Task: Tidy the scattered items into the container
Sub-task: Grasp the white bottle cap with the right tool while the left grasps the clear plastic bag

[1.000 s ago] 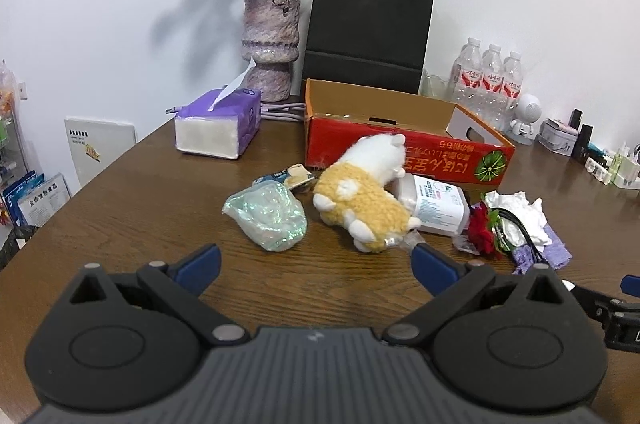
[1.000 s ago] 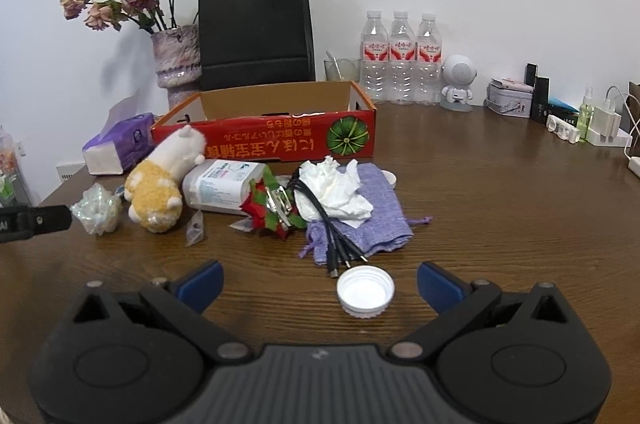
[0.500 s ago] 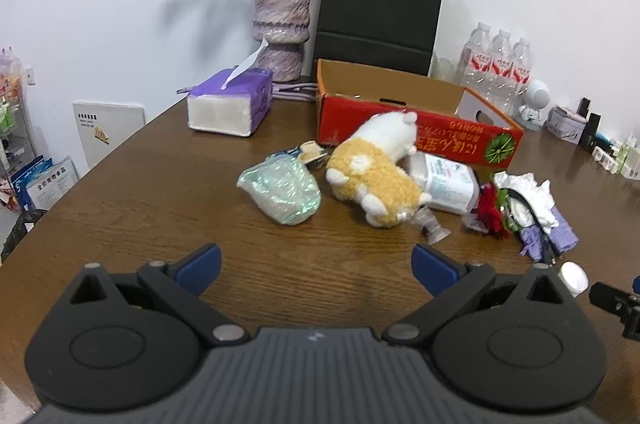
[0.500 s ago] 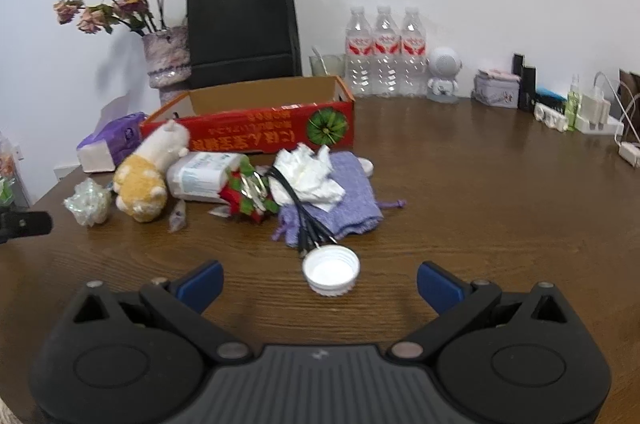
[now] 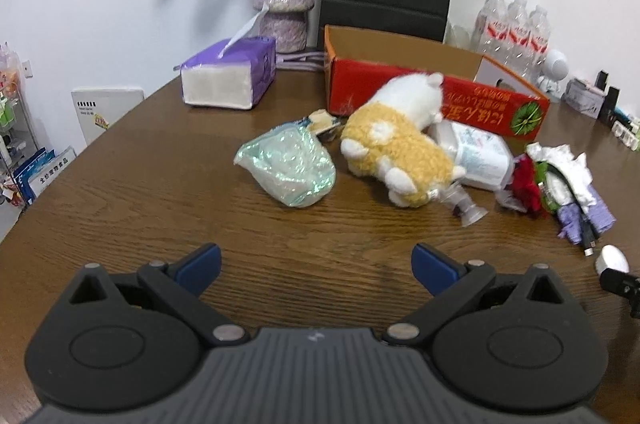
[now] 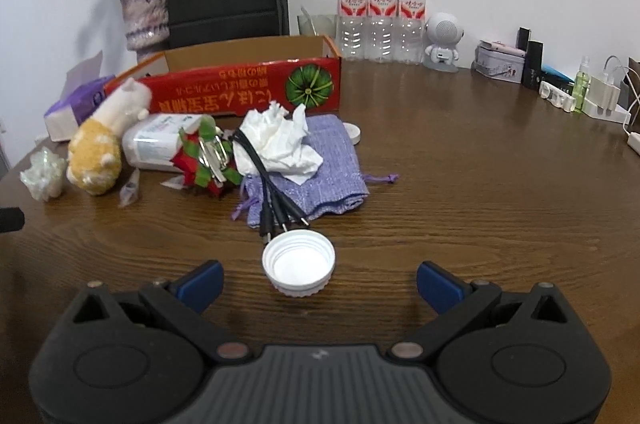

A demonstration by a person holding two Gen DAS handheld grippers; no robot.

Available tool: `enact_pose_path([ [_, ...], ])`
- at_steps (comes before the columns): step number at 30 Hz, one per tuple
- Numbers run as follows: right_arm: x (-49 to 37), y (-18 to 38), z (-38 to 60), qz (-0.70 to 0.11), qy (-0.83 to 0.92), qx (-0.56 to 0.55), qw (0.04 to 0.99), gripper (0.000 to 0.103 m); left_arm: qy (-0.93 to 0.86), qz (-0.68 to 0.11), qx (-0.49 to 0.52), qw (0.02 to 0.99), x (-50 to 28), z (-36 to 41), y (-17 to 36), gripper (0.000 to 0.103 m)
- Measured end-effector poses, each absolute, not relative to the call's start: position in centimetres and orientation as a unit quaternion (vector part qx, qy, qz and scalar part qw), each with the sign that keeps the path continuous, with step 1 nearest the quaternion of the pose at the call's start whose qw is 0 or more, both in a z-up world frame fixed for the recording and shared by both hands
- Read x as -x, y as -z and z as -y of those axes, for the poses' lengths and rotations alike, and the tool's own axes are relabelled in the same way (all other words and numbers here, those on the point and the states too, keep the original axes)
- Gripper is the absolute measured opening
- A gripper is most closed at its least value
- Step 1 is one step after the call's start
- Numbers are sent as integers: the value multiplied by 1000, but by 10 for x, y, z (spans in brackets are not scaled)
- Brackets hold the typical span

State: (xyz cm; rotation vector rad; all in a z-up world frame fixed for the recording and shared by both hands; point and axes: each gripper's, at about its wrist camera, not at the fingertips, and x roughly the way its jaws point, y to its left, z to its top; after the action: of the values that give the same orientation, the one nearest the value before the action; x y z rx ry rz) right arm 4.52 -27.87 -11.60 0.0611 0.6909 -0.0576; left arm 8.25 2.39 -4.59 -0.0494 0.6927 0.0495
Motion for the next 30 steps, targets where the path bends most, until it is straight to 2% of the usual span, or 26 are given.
enact_pose_path([
  [3, -53, 120, 279, -344, 26, -29, 938, 101, -30, -346, 21, 937, -92, -25, 52, 103],
  [10, -65, 124, 277, -340, 16, -12, 940, 89, -56, -332, 24, 941, -116, -38, 49, 103],
  [16, -74, 122, 276, -330, 7, -8, 944, 68, -78, -324, 17, 943, -152, -48, 51, 103],
  [21, -77, 122, 275, -328, 13, -11, 944, 64, -76, -328, 14, 941, -174, -50, 60, 101],
  [23, -77, 122, 275, -329, 12, -11, 944, 60, -75, -326, 12, 942, -177, -50, 63, 93],
  [24, -76, 122, 274, -328, 7, -10, 945, 57, -73, -326, 13, 942, -177, -51, 64, 81],
  [25, -76, 122, 274, -326, 2, -9, 945, 48, -70, -327, 14, 942, -177, -51, 65, 67],
  [26, -75, 121, 273, -325, -2, -7, 946, 37, -63, -327, 17, 943, -176, -52, 66, 61],
  [27, -74, 120, 272, -324, -4, -6, 946, 37, -53, -325, 21, 944, -174, -53, 66, 53],
  [30, -72, 120, 270, -323, -10, -5, 946, 37, -42, -312, 20, 949, -163, -53, 62, 50],
])
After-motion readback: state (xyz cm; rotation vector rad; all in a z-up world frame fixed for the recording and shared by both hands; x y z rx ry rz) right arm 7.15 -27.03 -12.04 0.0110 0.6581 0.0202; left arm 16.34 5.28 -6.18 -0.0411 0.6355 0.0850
